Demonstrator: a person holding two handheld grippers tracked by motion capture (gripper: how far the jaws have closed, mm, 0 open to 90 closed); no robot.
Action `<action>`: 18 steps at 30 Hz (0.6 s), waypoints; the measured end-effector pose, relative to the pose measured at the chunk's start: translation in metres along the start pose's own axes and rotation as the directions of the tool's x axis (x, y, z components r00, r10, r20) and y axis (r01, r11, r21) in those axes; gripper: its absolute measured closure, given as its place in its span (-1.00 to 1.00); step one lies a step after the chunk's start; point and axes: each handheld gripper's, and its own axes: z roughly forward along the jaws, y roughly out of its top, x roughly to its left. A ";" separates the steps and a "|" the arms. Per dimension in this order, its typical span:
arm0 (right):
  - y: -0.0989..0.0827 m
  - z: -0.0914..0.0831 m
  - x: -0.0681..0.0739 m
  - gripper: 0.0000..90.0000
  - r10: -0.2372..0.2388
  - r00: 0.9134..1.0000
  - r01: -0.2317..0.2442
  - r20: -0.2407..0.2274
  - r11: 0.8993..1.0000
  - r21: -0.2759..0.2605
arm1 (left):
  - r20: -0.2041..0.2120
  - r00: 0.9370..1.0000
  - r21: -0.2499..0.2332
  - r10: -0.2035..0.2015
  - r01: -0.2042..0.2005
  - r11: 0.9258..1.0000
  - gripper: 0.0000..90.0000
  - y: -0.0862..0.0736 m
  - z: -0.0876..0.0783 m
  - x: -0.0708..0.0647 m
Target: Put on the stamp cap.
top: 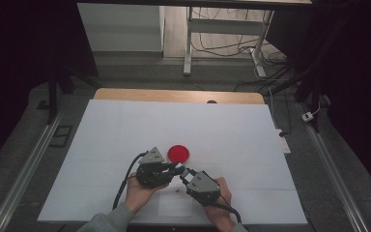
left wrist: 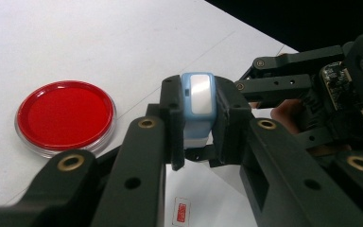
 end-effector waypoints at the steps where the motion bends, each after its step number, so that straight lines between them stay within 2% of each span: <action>1: 0.000 0.000 0.000 0.47 0.000 1.000 0.000 0.000 1.000 -0.001 | 0.001 1.000 0.000 -0.001 0.001 1.000 0.69 0.000 0.000 0.000; 9: 0.000 0.000 -0.001 0.47 -0.001 1.000 0.001 -0.002 1.000 0.001 | 0.004 1.000 -0.003 -0.009 0.009 1.000 0.70 -0.002 0.002 0.000; 13: -0.001 -0.001 -0.002 0.46 0.031 0.999 -0.031 -0.009 0.999 -0.008 | 0.007 1.000 -0.011 -0.018 0.018 1.000 0.70 -0.003 0.002 0.000; 18: -0.002 -0.001 -0.002 0.46 0.035 0.999 -0.036 -0.015 0.999 -0.010 | 0.005 1.000 -0.005 -0.018 0.018 1.000 0.69 -0.003 0.002 0.000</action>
